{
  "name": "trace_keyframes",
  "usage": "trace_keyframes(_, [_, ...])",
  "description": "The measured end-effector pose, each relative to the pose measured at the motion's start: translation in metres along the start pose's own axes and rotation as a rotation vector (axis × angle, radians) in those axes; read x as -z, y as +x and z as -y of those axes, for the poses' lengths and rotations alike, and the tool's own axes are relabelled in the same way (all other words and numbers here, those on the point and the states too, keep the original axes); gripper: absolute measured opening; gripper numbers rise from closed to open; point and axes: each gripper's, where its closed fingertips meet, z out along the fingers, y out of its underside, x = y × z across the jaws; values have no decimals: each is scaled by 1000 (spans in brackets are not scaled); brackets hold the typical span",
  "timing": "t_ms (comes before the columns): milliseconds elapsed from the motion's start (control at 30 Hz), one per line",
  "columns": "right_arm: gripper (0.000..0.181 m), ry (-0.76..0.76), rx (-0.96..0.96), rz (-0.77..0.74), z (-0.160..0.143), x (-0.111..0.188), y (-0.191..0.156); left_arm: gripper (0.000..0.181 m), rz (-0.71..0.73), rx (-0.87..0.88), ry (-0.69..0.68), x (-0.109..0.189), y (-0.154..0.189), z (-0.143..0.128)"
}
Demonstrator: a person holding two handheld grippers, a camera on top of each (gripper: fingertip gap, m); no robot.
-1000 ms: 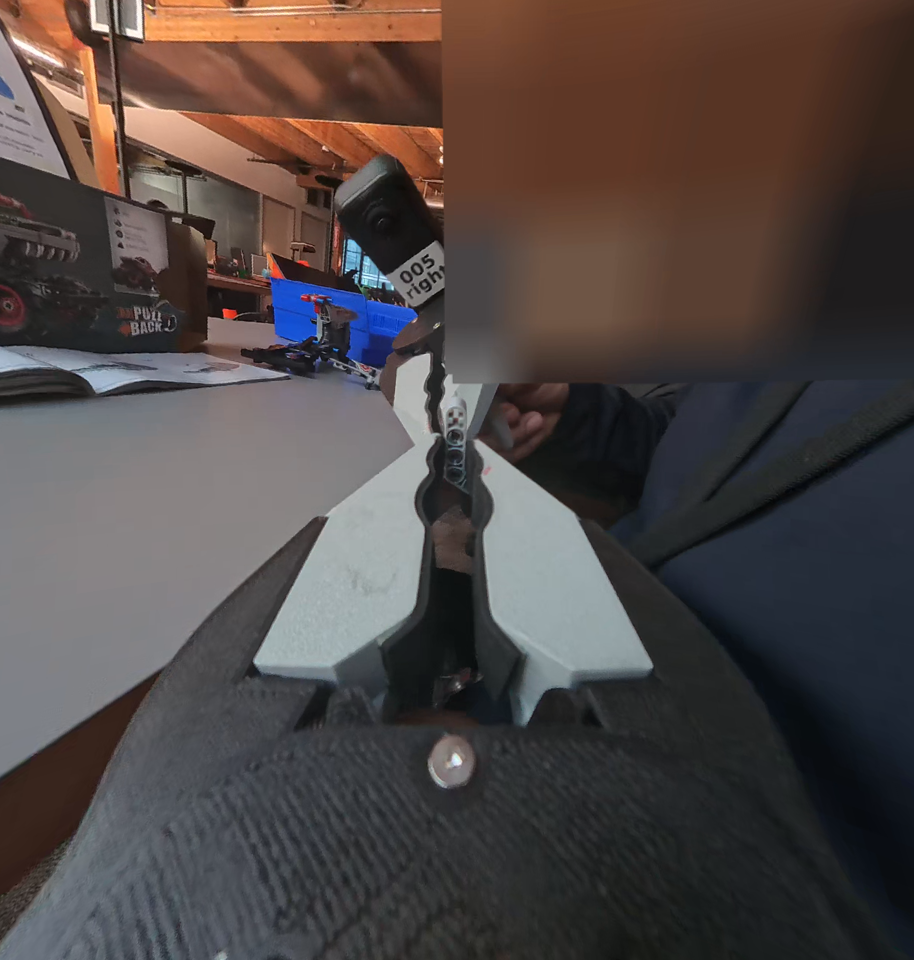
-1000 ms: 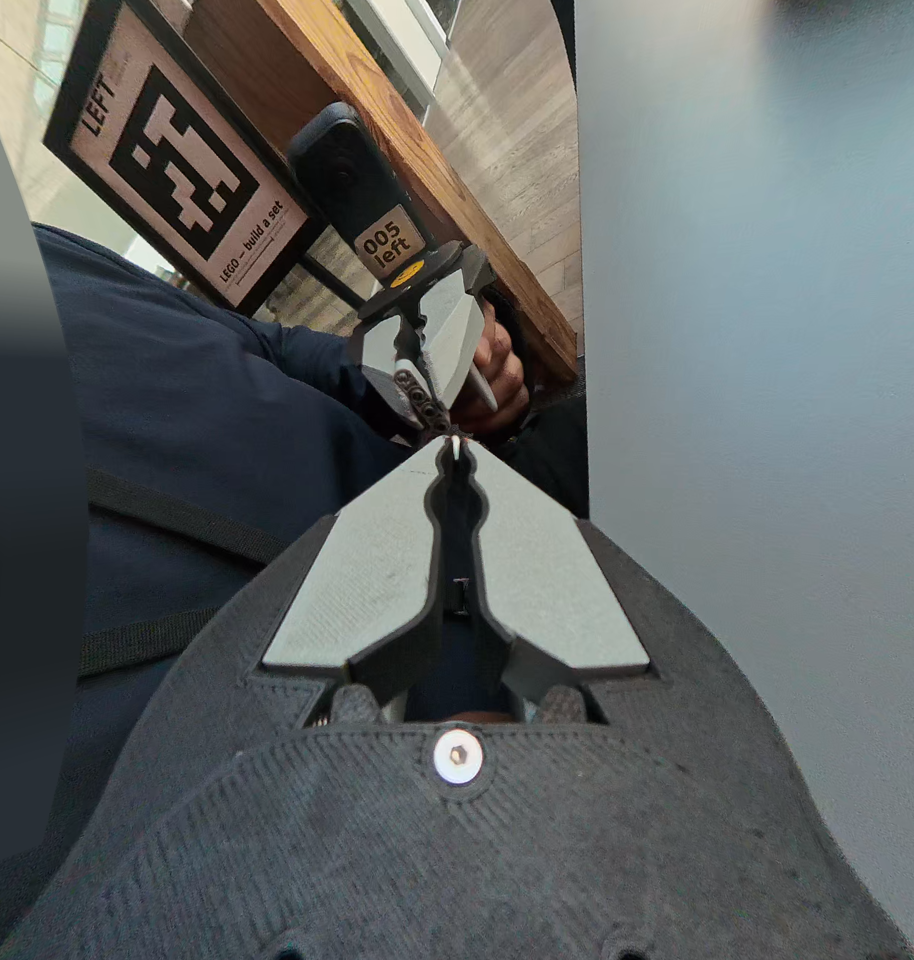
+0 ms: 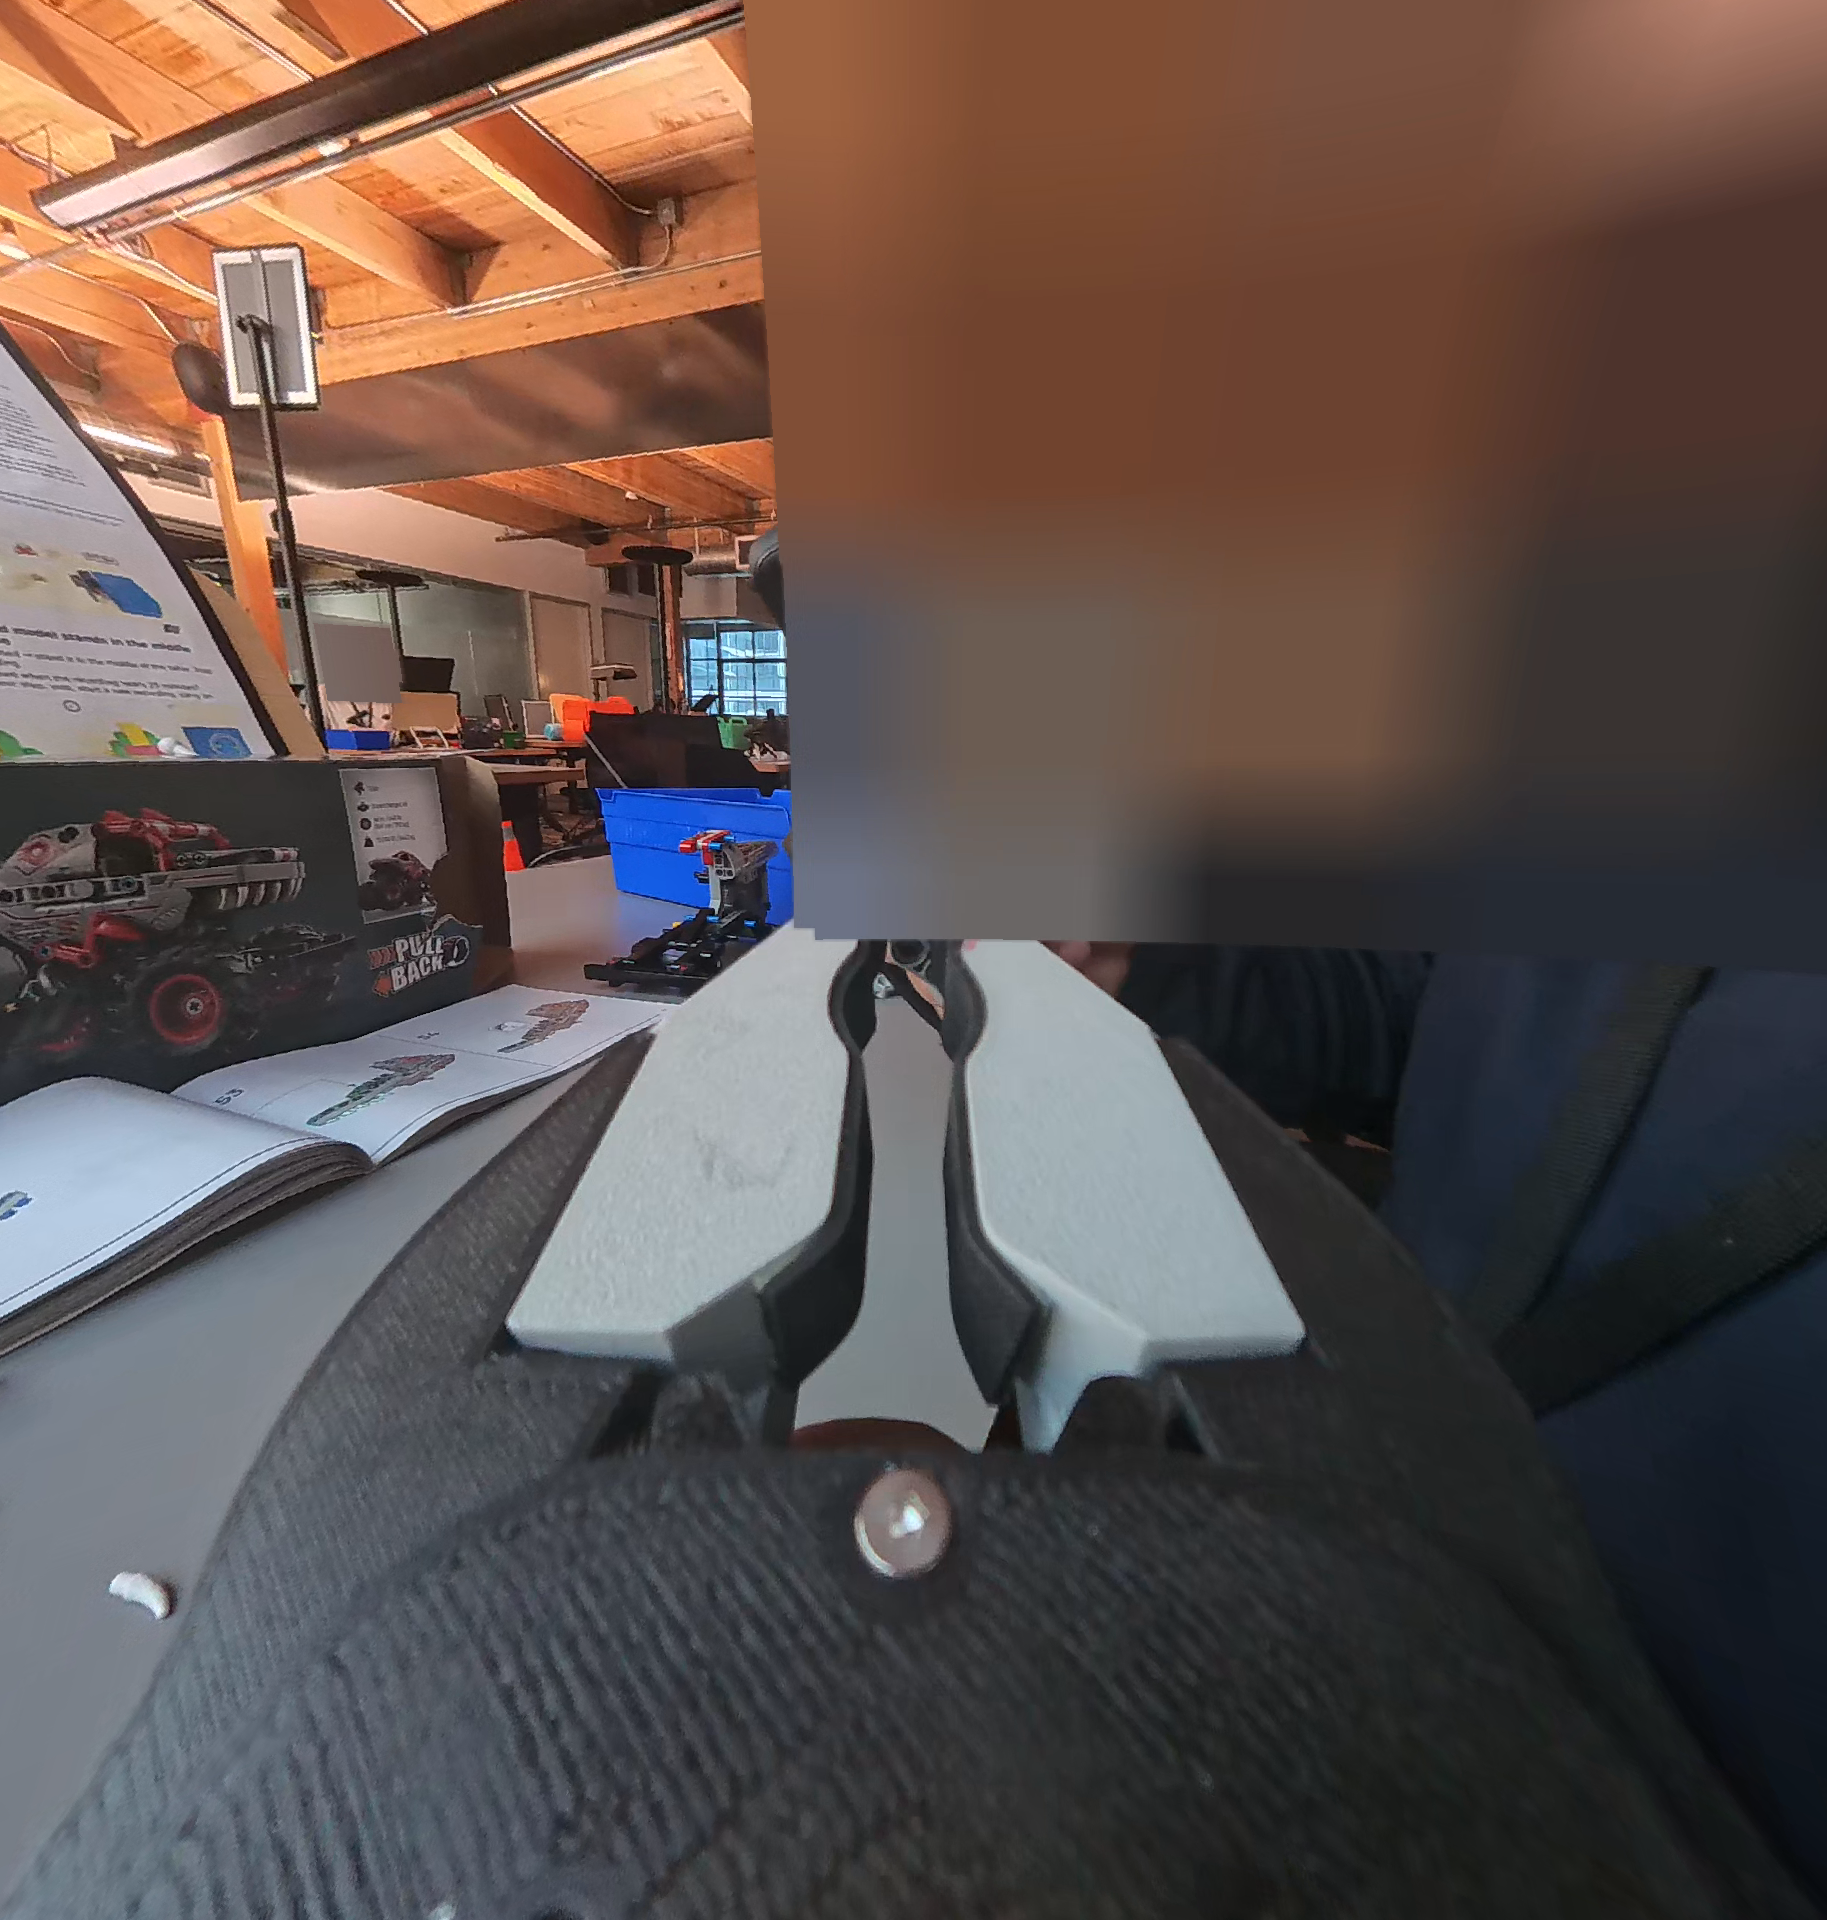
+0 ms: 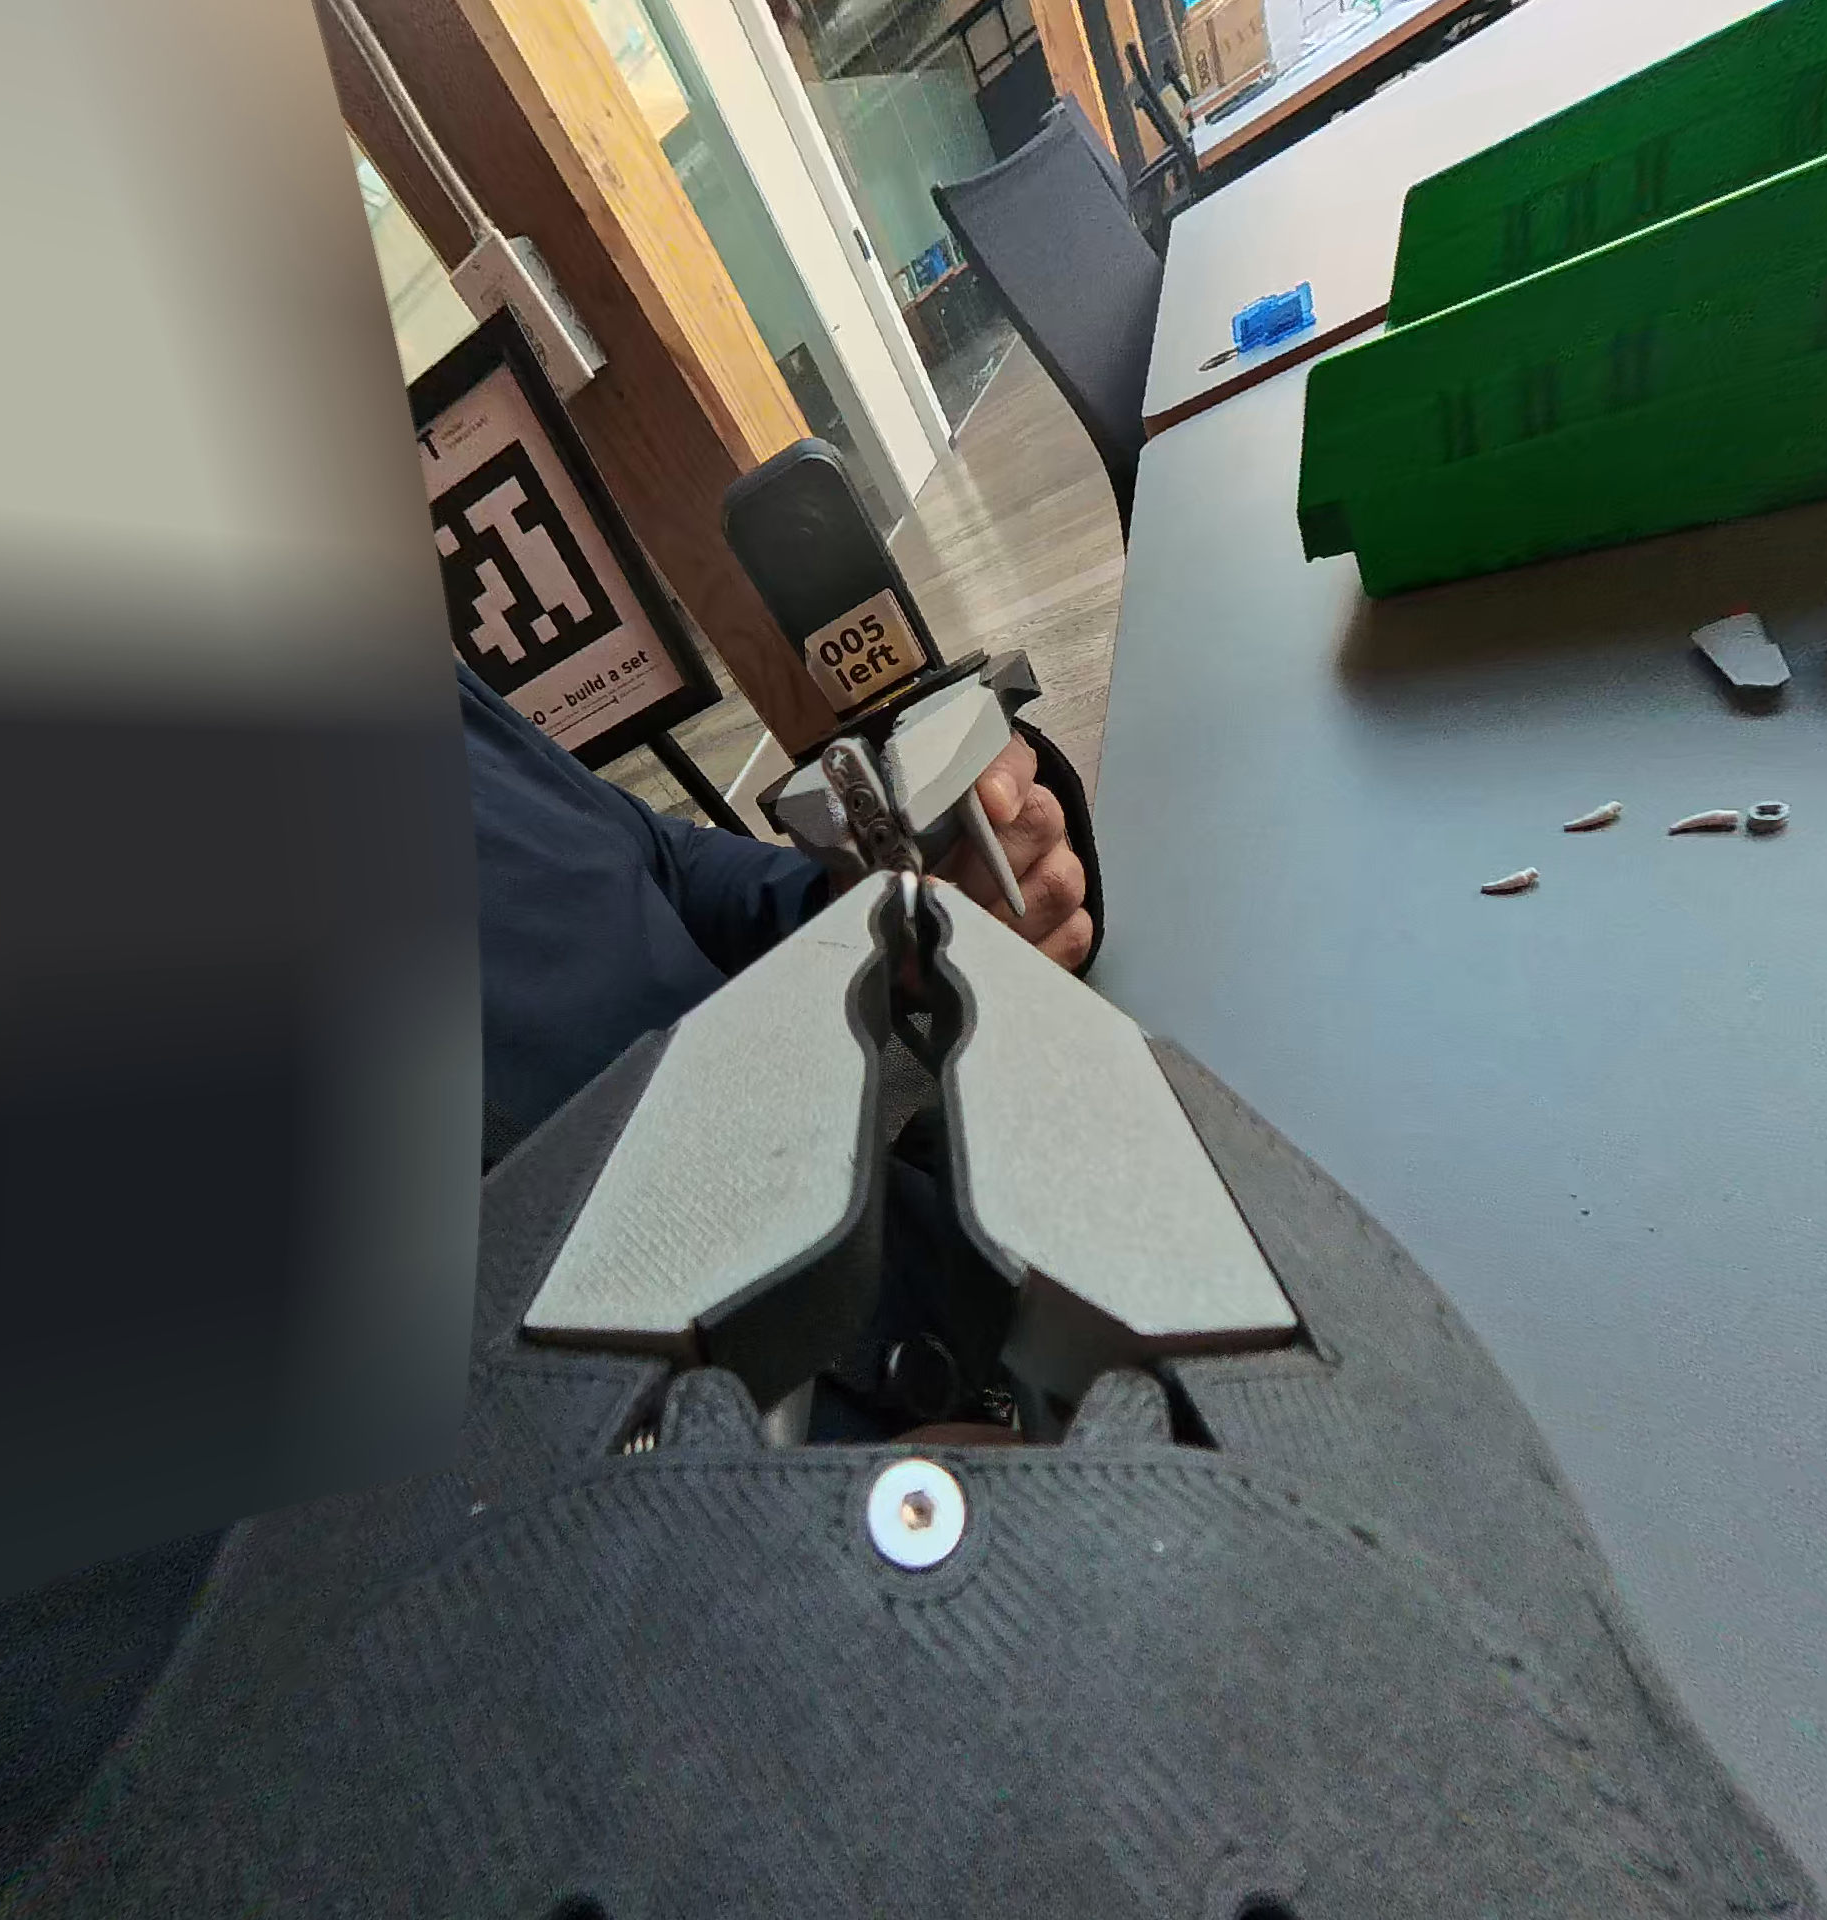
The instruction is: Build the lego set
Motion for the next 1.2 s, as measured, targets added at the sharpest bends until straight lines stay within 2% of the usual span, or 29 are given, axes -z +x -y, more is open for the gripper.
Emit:
trace_keyframes(567, [0, -67, 35, -16, -6, 0, 0, 5, -17, 10, -40, -4, 1, -5])
trace_keyframes(800, [0, -46, 42, 6, -5, -3, -1, 5, -30, 17, -16, -1, 2, -2])
trace_keyframes(967, [0, -111, 115, -14, -7, -1, 0, 5, -58, 59, -43, -4, 1, -5])
trace_keyframes(1200, [0, -97, 123, 44, -4, -5, 0, 5, -70, 83, -26, -3, 0, -2])
